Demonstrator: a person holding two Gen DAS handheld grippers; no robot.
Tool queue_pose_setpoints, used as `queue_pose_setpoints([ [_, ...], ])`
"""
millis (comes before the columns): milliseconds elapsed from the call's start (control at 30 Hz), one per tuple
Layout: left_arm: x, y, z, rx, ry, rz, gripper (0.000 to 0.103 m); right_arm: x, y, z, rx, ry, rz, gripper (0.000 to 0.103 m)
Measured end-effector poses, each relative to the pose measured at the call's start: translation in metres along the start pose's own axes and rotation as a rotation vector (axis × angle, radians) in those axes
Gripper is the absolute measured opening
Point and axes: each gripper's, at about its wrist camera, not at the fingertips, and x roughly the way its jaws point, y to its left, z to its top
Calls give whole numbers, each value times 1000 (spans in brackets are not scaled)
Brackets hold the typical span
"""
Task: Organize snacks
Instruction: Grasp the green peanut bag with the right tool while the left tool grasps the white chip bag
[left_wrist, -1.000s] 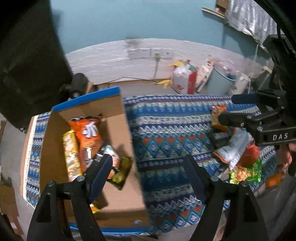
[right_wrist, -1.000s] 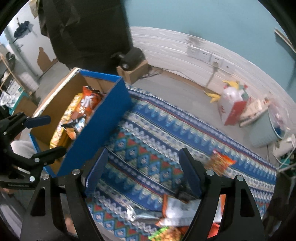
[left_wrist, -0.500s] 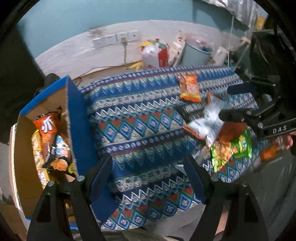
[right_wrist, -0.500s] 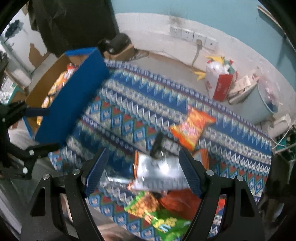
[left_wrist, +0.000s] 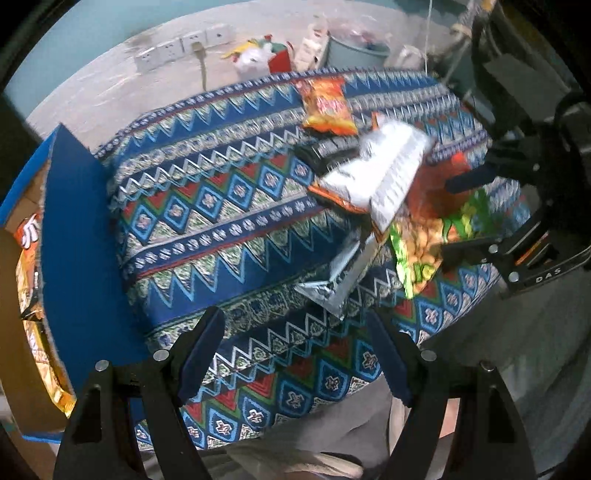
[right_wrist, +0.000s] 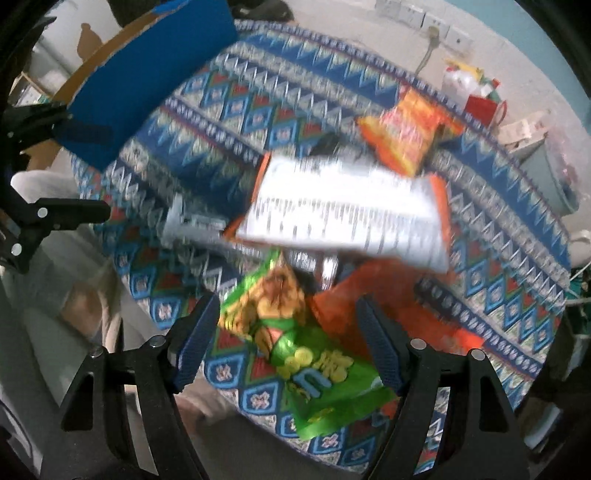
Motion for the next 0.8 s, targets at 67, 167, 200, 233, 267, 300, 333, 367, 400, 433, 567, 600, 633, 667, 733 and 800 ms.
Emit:
queue_pose_setpoints([
  [67, 7, -4, -1, 4, 18, -10, 80, 4, 3, -5, -29, 16, 0, 76],
  [167, 15, -9, -2, 11, 37, -15, 80, 14, 5, -11, -54, 54, -3, 74],
  [200, 17, -11, -2, 23, 38, -4, 80, 18, 6, -12, -65, 69, -13, 68],
  [233, 18, -14, -2, 36, 36, 4, 80, 21, 7, -13, -73, 83, -21, 65],
  [267, 19, -16, -2, 45, 34, 7, 80, 24, 8, -15, -77, 90, -27, 62],
  [300, 20, -19, -2, 56, 35, 12, 80, 26, 9, -16, -81, 93, -29, 61],
  [333, 21, -20, -1, 57, 37, 16, 80, 28, 10, -18, -88, 100, -30, 60],
  [367, 23, -22, -1, 54, 43, 15, 80, 31, 12, -19, -94, 109, -34, 57],
  [400, 24, -23, 1, 52, 50, 10, 80, 33, 13, -21, -103, 116, -42, 56],
  [433, 25, -23, 1, 52, 52, 7, 80, 36, 15, -22, -111, 126, -50, 54],
  [567, 25, -28, 7, 67, 38, 26, 80, 37, 19, -26, -119, 130, -58, 38],
  [600, 24, -28, 10, 67, 32, 30, 80, 34, 19, -26, -112, 123, -46, 36],
  [633, 23, -29, 12, 65, 29, 33, 80, 30, 18, -26, -101, 114, -43, 35],
  [667, 22, -29, 15, 61, 28, 34, 80, 25, 17, -26, -94, 107, -43, 35],
  [733, 19, -30, 22, 48, 18, 23, 80, 15, 13, -25, -79, 88, -45, 34],
  [800, 15, -33, 31, 44, -1, 19, 80, 6, 7, -23, -52, 67, -46, 34],
])
